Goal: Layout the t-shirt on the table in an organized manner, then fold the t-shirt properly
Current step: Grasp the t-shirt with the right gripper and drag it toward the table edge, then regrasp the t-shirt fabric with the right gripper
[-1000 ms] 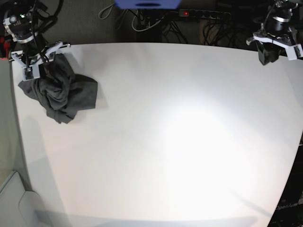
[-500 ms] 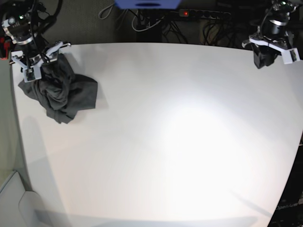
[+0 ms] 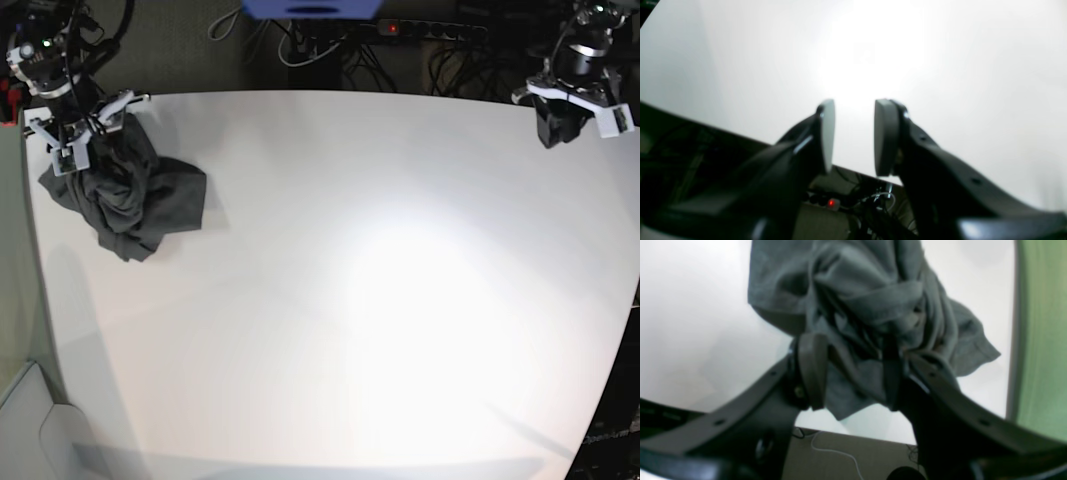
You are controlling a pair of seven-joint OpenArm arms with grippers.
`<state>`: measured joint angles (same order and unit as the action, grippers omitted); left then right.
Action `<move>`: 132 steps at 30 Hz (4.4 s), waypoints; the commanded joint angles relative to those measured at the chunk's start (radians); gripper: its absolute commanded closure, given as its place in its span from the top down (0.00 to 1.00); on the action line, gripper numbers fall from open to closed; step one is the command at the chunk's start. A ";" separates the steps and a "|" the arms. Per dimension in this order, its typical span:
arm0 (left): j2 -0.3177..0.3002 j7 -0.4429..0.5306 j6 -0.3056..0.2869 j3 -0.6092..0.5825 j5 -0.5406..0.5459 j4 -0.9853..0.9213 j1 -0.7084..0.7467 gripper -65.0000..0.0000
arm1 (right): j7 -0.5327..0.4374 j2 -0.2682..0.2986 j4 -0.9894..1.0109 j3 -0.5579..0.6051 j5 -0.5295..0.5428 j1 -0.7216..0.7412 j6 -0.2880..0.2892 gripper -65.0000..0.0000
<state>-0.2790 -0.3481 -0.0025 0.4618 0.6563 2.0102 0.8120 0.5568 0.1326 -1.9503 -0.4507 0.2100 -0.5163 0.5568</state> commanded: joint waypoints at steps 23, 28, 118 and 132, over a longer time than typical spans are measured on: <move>-0.007 0.022 -0.003 0.005 0.004 0.014 0.011 0.29 | -0.030 0.016 0.070 -0.012 0.009 0.046 0.004 0.01; -0.007 0.022 -0.003 0.005 0.004 0.014 0.011 0.29 | -0.028 0.016 -0.065 -0.012 0.009 0.046 0.004 0.00; -0.006 0.022 -0.001 0.005 0.004 0.011 0.005 0.30 | 0.340 0.106 0.426 0.197 0.102 0.465 -0.001 0.58; -0.006 0.022 -0.001 0.005 0.004 0.011 -0.007 0.29 | 0.345 0.106 0.461 0.203 0.104 0.525 0.003 0.00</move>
<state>-0.2768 -0.3481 -0.0002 0.4603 0.6559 2.0079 0.8001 0.9127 0.2291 -1.4704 -0.2455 0.3122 -0.0067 0.5606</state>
